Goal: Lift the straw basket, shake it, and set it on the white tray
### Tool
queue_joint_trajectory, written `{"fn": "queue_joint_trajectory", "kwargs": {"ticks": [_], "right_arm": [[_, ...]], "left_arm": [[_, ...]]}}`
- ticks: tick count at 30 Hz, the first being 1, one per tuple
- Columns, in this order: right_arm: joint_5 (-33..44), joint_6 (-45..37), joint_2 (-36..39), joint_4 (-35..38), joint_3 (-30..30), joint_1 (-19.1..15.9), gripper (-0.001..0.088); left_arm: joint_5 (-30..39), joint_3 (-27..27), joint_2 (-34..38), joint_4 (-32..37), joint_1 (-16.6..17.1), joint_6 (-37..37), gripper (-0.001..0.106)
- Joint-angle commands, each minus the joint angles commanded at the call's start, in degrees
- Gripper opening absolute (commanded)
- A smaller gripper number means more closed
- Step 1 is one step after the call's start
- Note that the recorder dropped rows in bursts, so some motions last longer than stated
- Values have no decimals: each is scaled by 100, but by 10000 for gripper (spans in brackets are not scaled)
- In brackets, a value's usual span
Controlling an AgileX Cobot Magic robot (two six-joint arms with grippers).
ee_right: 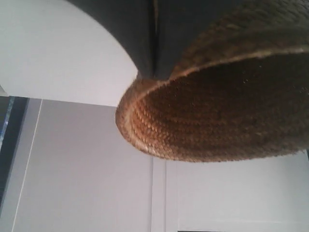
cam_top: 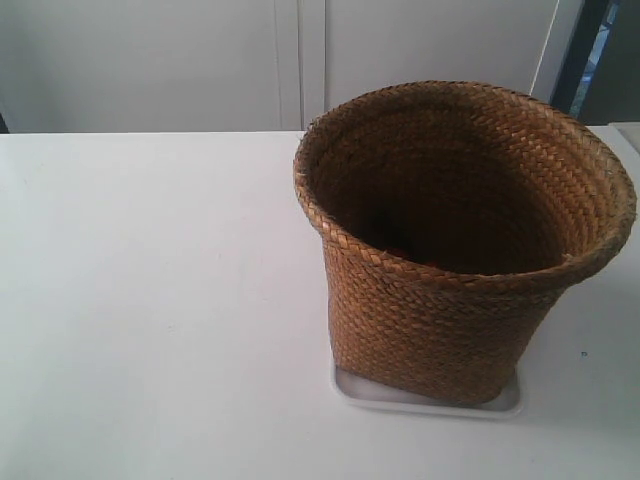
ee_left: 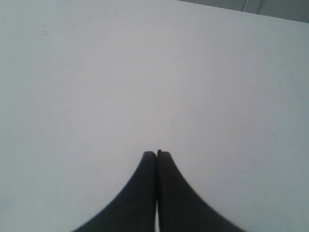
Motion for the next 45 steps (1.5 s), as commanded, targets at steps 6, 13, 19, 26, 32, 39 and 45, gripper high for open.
{"fn": "queue_joint_trajectory", "kwargs": {"ticks": [6, 13, 19, 26, 32, 39, 45], "right_arm": [[-81, -21, -490, -12, 359, 0, 0], [735, -94, -549, -509, 359, -14, 0], [1542, -151, -549, -558, 359, -14, 0], [2382, -193, -549, -558, 359, -14, 0], [2383, -193, -549, -531, 359, -14, 0], [2383, -193, -1146, -533, 359, -14, 0], [2395, -193, -1285, -533, 359, -14, 0]], "left_arm": [[0, 0, 0, 0, 0, 0, 0], [0, 0, 0, -5, 0, 10, 0], [0, 0, 0, -5, 0, 10, 0], [0, 0, 0, -5, 0, 10, 0], [0, 0, 0, -5, 0, 10, 0], [0, 0, 0, -5, 0, 10, 0], [0, 0, 0, -5, 0, 10, 0]]}}
